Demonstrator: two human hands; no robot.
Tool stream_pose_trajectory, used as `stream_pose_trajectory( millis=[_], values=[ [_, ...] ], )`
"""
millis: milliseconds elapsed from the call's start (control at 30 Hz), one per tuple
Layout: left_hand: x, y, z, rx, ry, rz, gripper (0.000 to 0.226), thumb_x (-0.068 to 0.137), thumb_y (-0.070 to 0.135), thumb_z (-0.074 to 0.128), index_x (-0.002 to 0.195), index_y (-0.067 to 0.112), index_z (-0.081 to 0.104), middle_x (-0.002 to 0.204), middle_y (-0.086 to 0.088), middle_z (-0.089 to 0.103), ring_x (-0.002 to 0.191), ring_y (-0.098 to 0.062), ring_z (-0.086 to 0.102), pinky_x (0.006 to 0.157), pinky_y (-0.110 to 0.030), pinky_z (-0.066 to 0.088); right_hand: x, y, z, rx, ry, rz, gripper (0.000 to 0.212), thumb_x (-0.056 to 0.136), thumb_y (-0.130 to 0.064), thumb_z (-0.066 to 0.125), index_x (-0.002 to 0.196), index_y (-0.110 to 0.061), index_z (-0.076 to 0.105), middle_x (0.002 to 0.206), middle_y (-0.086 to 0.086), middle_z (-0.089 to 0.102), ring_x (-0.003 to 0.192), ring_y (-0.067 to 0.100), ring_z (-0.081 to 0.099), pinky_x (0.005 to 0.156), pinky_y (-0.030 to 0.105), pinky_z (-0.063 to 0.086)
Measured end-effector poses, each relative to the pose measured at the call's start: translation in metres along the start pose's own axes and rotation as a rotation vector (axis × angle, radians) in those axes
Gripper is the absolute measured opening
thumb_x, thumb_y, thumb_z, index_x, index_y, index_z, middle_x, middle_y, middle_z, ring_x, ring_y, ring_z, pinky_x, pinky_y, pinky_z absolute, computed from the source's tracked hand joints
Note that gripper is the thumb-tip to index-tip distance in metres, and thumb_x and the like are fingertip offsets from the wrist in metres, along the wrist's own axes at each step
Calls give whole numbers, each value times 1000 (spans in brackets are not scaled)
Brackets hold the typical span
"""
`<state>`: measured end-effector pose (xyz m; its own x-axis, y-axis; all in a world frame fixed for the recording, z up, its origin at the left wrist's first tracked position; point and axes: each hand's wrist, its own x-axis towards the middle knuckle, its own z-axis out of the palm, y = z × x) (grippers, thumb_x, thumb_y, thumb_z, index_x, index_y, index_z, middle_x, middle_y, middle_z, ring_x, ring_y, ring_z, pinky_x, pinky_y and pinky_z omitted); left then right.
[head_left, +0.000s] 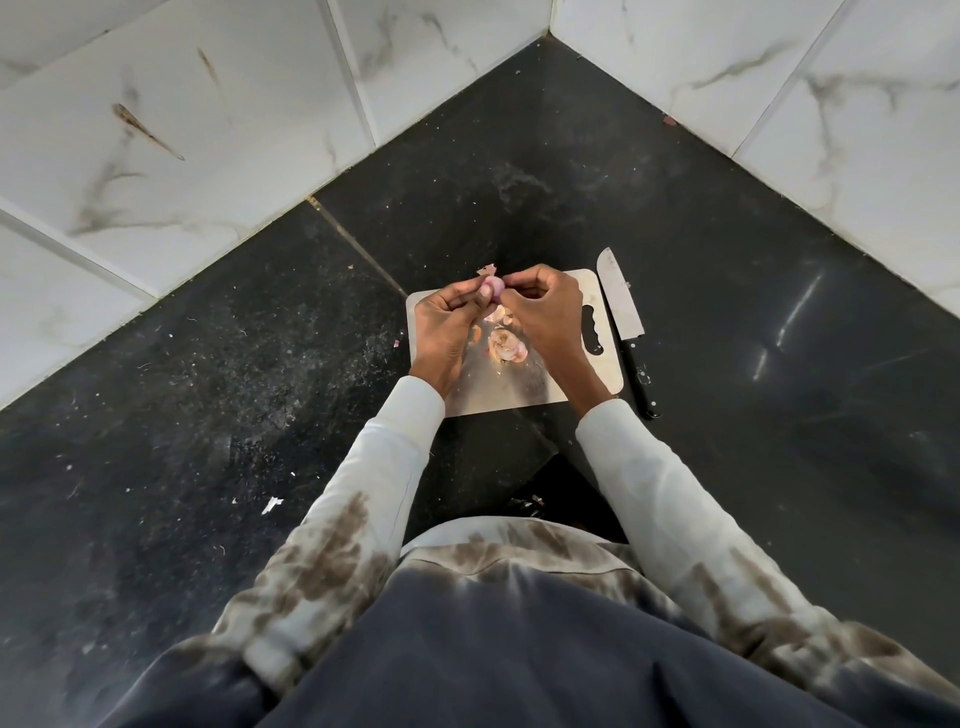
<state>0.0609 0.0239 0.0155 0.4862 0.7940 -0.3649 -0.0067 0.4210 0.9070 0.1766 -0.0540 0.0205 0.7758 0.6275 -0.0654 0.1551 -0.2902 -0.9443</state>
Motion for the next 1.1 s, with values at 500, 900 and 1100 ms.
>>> stream_pose_trajectory(
  millis=[500, 900, 1100],
  values=[
    [5, 3, 0, -102, -7, -68, 27, 98, 5, 72, 125, -2, 76, 120, -17, 79, 113, -29, 78, 109, -49, 57, 2, 1, -12, 67, -70, 0, 25, 94, -34, 78, 112, -16, 79, 101, -6, 80, 93, 10, 76, 86, 20, 61],
    [0, 1, 1, -37, -4, -42, 22, 97, 7, 75, 118, 2, 79, 113, -12, 82, 109, -27, 79, 108, -47, 58, 1, 3, -11, 1, -30, -7, 18, 94, -29, 78, 106, -17, 79, 93, -9, 77, 88, 9, 75, 83, 17, 60],
    [-1, 2, 1, -10, 2, -36, 21, 96, 7, 76, 116, 4, 80, 111, -10, 82, 107, -25, 79, 105, -45, 60, 1, 1, -11, -22, -41, -31, 16, 93, -31, 78, 103, -18, 78, 90, -10, 76, 85, 8, 74, 79, 12, 57]
  ],
)
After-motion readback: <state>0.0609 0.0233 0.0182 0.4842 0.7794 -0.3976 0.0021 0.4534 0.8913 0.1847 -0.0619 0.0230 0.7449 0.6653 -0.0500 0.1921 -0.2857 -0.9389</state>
